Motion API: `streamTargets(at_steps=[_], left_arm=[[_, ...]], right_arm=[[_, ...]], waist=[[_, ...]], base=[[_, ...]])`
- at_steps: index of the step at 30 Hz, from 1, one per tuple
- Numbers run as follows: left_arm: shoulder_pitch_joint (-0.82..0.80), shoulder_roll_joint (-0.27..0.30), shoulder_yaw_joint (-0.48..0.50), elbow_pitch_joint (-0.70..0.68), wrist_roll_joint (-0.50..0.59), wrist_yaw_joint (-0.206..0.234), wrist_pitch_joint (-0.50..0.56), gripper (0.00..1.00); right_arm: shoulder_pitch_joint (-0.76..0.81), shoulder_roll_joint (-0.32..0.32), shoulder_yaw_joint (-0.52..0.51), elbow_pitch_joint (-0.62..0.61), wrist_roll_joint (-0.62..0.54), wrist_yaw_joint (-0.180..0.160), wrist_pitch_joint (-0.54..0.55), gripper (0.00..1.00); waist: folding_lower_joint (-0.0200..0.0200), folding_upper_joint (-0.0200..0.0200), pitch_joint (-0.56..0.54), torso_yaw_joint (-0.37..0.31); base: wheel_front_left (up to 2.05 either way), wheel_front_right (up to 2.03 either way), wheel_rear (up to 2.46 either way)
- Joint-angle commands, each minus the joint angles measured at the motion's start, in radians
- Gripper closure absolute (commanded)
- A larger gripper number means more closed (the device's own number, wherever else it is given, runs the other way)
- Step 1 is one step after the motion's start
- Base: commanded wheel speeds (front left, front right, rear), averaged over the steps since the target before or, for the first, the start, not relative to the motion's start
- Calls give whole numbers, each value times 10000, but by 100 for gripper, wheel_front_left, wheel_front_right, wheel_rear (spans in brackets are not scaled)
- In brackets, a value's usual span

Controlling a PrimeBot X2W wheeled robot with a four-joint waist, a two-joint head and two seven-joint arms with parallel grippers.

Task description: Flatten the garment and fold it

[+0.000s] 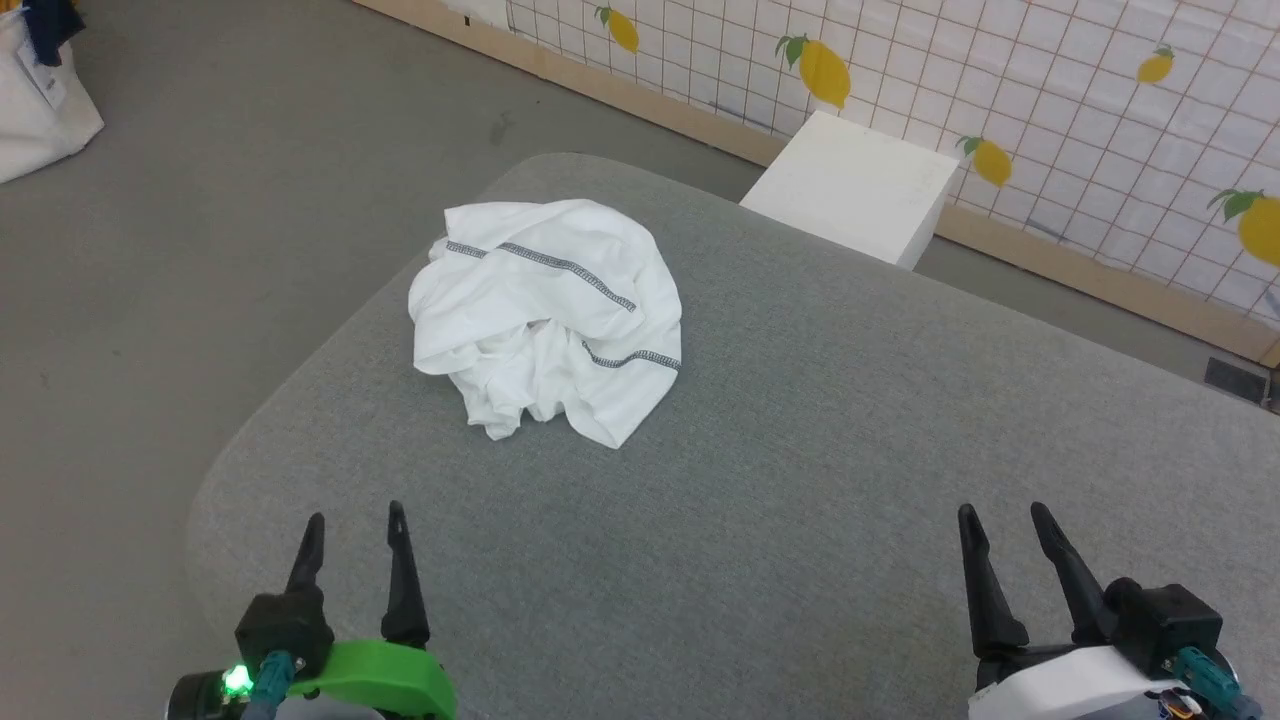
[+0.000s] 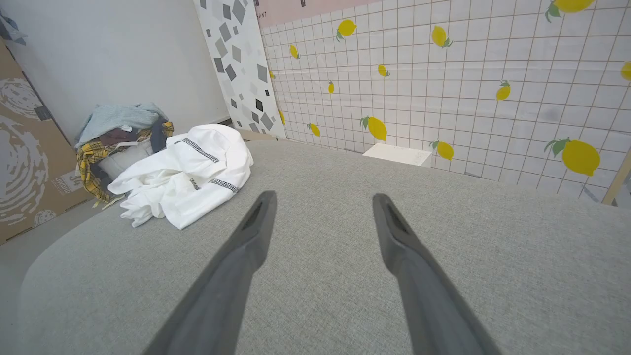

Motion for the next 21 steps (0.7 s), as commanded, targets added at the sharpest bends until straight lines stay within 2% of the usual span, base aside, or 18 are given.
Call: streamTargets(at_steps=[1,6,11,17,21], left_arm=[[-273,39,-31,207,-49,-232,-76,0],[-2134,469,56,1015,-681,-1076,619,0],[-4881,1135,185,2290,-1563,-1812,2188,0],[-7613,1700,401,3979,-2597,-2017,4435,0],[-8632,1981,540,4869,-3205,-2072,5681,0]], right_arm=[[90,5,4,11,32,-15,-59,0],[-199,5,112,-67,-169,-15,17,0],[-751,5,55,-513,-607,-15,379,0],[-1230,5,-293,-1158,-1092,-15,804,0],[-1358,5,-467,-1523,-1239,-15,977,0]], waist=[[0,0,97,-33],[0,0,583,-379],[0,0,1731,-1236],[0,0,3257,-2397],[0,0,4103,-3048]], base=[[0,0,0],[0,0,0],[0,0,0],[0,0,0],[0,0,0]])
